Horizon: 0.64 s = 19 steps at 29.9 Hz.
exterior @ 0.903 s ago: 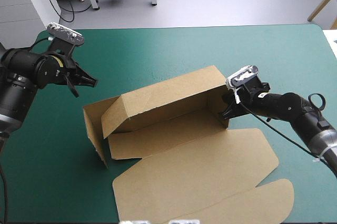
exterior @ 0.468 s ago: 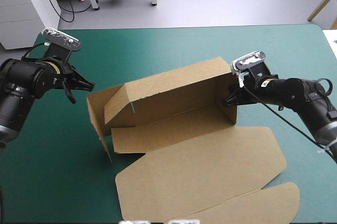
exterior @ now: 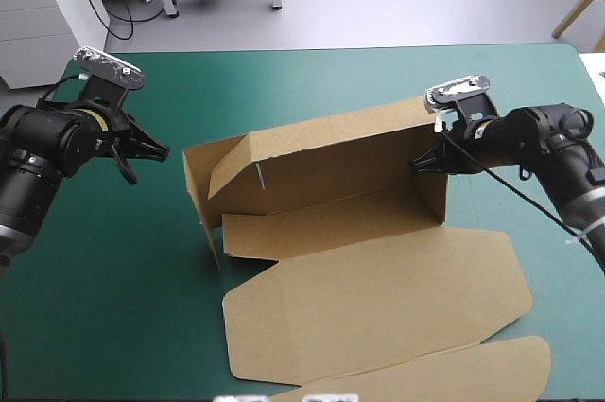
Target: Fold the box
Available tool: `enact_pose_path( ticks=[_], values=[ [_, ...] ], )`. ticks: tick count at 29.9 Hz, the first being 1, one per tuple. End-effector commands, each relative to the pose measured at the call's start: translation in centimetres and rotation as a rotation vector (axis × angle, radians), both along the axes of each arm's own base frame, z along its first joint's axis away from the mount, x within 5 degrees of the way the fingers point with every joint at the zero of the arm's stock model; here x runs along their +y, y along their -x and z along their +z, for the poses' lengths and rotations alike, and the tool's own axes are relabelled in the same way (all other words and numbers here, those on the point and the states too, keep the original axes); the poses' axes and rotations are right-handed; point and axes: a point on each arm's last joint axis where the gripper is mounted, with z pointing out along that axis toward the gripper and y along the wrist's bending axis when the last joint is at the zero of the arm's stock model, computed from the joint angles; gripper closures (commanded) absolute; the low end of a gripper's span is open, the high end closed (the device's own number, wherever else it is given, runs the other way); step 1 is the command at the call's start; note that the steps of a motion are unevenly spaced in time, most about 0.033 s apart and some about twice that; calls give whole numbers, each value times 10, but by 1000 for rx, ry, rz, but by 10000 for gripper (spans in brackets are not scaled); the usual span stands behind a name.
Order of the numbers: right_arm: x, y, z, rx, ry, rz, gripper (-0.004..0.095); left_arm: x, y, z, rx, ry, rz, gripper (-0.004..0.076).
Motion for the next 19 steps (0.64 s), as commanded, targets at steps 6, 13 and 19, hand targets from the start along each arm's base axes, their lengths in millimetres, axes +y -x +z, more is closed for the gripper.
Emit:
enact_pose_path(
  ticks=[6, 13, 19],
  values=[
    [9, -38, -20, 66, -25, -21, 928, 2, 6, 19, -106, 26, -3, 714],
    [17, -79, -26, 65, -24, -17, 927, -1, 7, 19, -99, 58, -7, 714],
    [24, -110, -30, 44, -24, -11, 823, -2, 7, 19, -100, 70, -10, 716]
  ],
)
